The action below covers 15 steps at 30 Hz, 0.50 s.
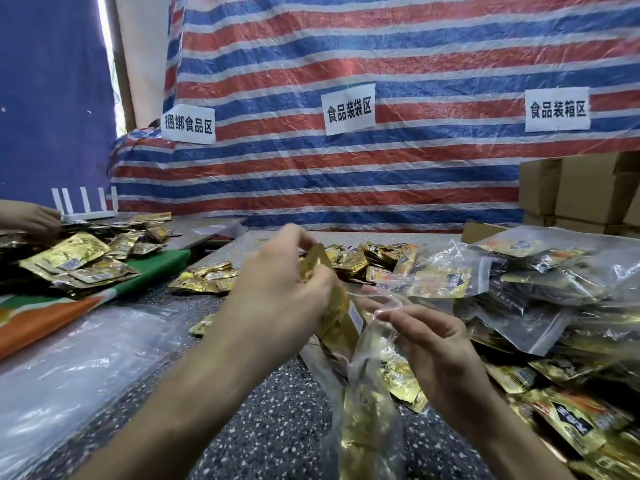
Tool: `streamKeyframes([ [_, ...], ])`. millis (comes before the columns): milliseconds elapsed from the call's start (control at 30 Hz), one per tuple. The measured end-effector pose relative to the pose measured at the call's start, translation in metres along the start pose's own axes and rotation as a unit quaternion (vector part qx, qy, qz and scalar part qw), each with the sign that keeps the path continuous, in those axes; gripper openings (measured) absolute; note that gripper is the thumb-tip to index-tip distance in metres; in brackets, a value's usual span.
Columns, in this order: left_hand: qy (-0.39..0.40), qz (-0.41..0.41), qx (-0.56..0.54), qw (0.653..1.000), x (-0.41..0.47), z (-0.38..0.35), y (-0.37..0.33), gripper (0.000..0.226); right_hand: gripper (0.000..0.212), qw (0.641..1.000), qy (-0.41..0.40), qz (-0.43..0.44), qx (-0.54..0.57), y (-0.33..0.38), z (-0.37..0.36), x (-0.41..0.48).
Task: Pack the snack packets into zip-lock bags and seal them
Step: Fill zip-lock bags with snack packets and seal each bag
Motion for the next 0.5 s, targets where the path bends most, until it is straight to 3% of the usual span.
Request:
streamKeyframes([
  [200, 0.072, 0.007, 0.094, 0.993, 0.005, -0.041, 0.012, 0.002, 0.013, 0.998, 0.011, 0.011, 0.055, 0.004, -0.002, -0.001],
  [333, 0.122, 0.013, 0.077, 0.989, -0.005, -0.05, 0.017, 0.042, 0.034, 0.995, 0.043, 0.013, 0.088, 0.01, -0.014, -0.001],
  [400, 0.106, -0.009, 0.098, 0.989, -0.011, -0.04, 0.016, 0.064, 0.032, 0.996, 0.035, 0.02, 0.083, 0.011, -0.013, -0.001],
  [500, 0.112, 0.007, 0.138, 0.984, -0.028, -0.032, 0.026, 0.073, 0.026, 0.996, 0.015, 0.027, 0.084, 0.011, -0.007, 0.0],
])
Point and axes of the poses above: each hand's wrist, its own x-axis towards the middle knuckle, its own z-axis out of the back of the hand, y = z × x, the point moved 10 cm from there along x, towards the middle knuckle, and after that the axes turned 1 degree about y, right-handed, at the moved point
